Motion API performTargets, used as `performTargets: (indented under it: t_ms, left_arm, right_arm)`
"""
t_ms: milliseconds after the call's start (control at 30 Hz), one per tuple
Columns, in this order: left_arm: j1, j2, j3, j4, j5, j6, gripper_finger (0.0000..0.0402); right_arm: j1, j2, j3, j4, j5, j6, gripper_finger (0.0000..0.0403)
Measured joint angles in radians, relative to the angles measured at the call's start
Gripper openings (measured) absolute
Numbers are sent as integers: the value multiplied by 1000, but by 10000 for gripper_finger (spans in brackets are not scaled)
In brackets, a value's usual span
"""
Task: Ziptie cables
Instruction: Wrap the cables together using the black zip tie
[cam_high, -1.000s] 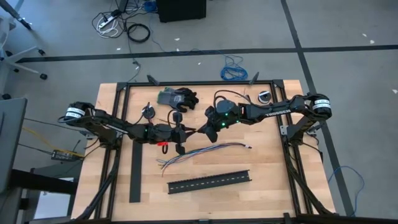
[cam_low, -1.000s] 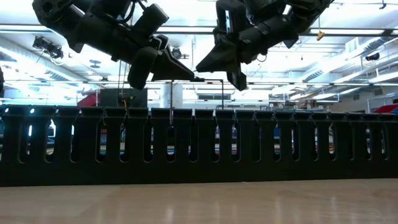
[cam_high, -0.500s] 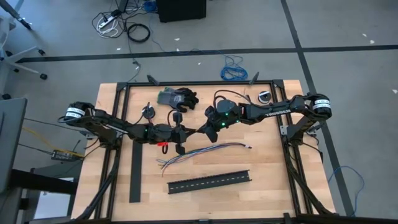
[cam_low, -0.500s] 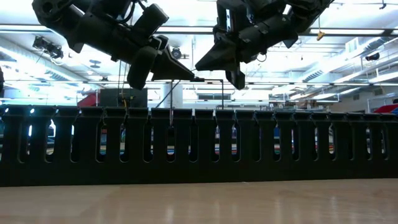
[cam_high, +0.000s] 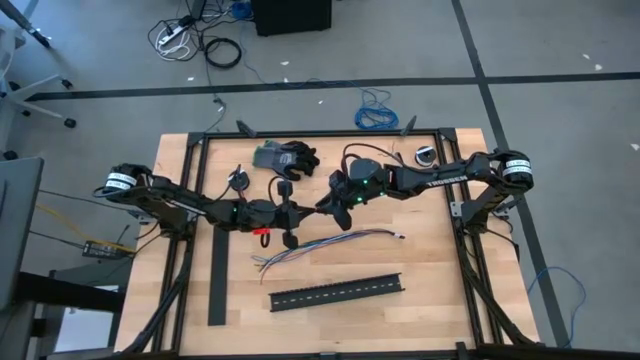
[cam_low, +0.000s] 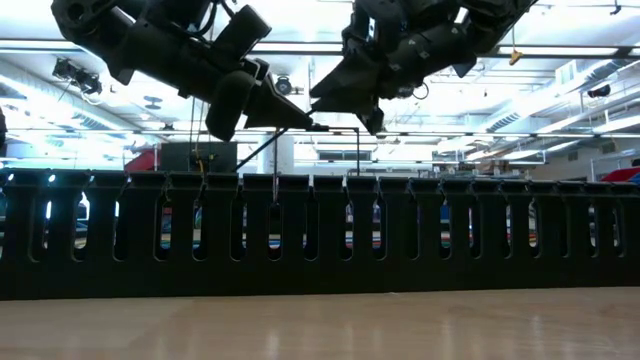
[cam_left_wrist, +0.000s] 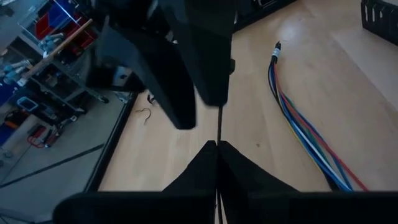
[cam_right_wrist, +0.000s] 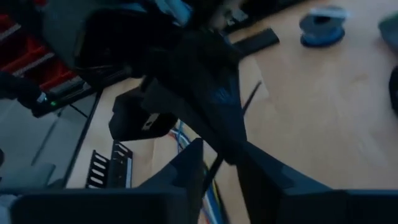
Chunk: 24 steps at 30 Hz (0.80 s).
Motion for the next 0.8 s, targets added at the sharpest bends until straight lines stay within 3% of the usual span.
performTargets:
  t_ms: [267,500,800]
  left_arm:
    - [0,-1,0,-14,-20,-125,0]
    - [2,-1,27,3,-49,-214,0]
    - [2,-3,146,-7,-56,-167,0]
  right_arm:
    - [-14,-111,0,-38,57,-256,158]
    - [-18,-211,1,-229,148,-323,157]
    - [9,-208,1,-363,160,-340,145]
